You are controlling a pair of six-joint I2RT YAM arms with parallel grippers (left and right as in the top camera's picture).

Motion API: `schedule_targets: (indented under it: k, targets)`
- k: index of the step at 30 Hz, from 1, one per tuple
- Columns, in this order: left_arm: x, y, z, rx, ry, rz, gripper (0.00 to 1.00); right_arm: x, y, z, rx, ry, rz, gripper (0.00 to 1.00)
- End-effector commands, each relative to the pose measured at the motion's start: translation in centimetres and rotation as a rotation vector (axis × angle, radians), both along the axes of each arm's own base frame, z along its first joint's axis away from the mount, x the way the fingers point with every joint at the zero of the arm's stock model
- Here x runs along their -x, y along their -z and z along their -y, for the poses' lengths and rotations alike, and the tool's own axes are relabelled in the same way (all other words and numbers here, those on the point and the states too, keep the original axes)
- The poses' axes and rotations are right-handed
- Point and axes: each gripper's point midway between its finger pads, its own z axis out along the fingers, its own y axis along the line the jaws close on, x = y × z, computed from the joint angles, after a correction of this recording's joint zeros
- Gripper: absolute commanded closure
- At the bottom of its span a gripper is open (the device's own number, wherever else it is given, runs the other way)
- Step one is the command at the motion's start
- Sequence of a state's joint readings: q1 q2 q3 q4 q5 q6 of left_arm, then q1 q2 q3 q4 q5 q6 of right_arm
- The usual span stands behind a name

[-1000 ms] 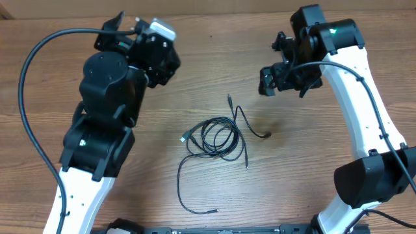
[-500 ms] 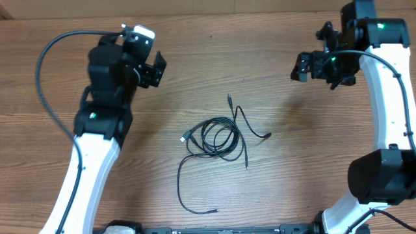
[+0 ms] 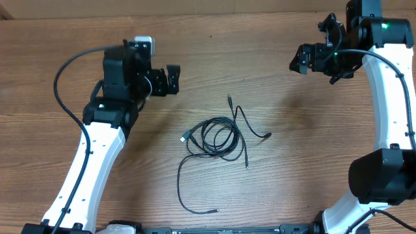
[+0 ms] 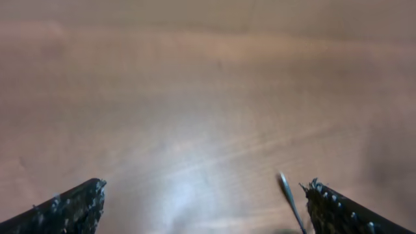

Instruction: Untangle cables

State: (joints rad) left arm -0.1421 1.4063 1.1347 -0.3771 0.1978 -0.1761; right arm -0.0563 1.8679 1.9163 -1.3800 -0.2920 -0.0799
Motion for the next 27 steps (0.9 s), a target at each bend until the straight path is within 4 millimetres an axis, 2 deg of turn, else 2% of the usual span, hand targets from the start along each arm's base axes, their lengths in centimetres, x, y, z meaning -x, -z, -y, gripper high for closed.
schedule_targets:
  k: [1, 5, 8, 13, 18, 20, 27]
  targets:
    - [1.4, 0.5, 0.7, 0.06, 0.027, -0.069, 0.01, 0.6, -0.6, -2.1, -0.117, -0.035, -0.012, 0.0]
    - [2.4, 1.4, 0.8, 0.051, 0.046, -0.12, 0.01, 1.6, -0.7, -3.1, -0.176, -0.048, -0.054, 0.0]
    - [2.8, 1.9, 0.5, 0.023, 0.049, -0.138, 0.0, 2.8, 0.5, -3.6, -0.173, -0.063, -0.111, 0.0]
    - [3.2, 3.1, -1.3, -0.054, -0.03, -0.183, 0.01, 4.0, 4.3, -6.2, -0.163, -0.169, -0.156, 0.0]
    - [3.9, 4.2, -3.0, -0.121, -0.102, -0.231, 0.0, 4.8, 8.3, -10.3, -0.149, -0.306, -0.143, 0.0]
    - [4.1, 4.3, -3.1, -0.125, -0.104, -0.242, 0.0, 5.3, 9.3, -11.3, -0.147, -0.334, -0.144, 0.0]
    - [5.4, 5.2, -3.3, -0.138, -0.102, -0.304, 0.01, 9.3, 12.3, -14.2, -0.134, -0.433, -0.24, 0.0]
